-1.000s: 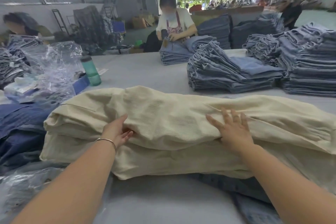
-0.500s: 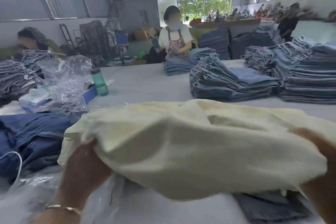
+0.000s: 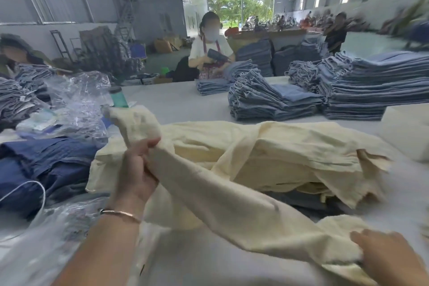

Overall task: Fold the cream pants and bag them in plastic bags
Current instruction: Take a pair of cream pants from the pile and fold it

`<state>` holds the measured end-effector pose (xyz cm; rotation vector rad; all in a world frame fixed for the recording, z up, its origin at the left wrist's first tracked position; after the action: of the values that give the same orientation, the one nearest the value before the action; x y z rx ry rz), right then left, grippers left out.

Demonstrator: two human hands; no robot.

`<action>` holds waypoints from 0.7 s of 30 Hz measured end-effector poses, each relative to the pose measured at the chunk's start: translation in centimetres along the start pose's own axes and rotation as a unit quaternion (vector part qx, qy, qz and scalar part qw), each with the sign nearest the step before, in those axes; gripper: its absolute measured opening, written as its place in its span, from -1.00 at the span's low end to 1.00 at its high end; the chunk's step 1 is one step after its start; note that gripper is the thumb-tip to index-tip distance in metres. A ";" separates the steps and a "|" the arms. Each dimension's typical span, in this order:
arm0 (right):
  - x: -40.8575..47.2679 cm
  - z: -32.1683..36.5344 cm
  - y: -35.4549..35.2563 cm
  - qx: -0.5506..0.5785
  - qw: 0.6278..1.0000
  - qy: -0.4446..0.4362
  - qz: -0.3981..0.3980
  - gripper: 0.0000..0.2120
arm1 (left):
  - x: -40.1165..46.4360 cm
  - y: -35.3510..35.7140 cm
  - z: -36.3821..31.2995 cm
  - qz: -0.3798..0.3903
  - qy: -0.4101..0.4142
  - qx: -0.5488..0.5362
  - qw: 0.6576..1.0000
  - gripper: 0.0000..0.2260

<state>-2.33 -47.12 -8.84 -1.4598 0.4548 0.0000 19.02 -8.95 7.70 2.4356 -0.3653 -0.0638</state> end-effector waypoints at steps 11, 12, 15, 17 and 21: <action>-7.5 15.8 -2.8 0.162 0.966 -0.200 -0.038 0.31 | -15.7 -7.1 6.8 0.017 -0.133 -0.003 0.991 -0.61; -7.2 18.5 -0.7 0.121 0.971 -0.205 -0.004 0.26 | -16.6 -7.4 8.2 0.018 -0.188 0.013 0.982 -0.53; -7.4 24.1 6.2 0.081 0.974 -0.198 0.073 -0.06 | -18.6 -9.1 10.7 -0.003 -0.266 0.004 0.964 -0.52; -8.6 24.8 7.4 -0.004 0.979 -0.205 -0.023 0.01 | -19.2 -10.3 10.8 -0.006 -0.269 -0.027 0.963 -0.55; -9.5 24.5 8.6 -0.002 0.985 -0.169 -0.038 -0.78 | -20.0 -13.9 8.8 -0.005 -0.227 -0.046 0.973 -0.59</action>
<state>-6.04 -20.06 -13.18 -1.4450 0.1228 0.1849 2.02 1.50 -8.82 2.3146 -0.5377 -0.6358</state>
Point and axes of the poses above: each hand's wrist, its own x-axis towards the middle knuckle, its own y-axis out of the palm, z = x × y, the point moved 10 cm from there along x, towards the middle knuckle, and after that the axes turned 10 degrees about z, right-handed, at the moved point
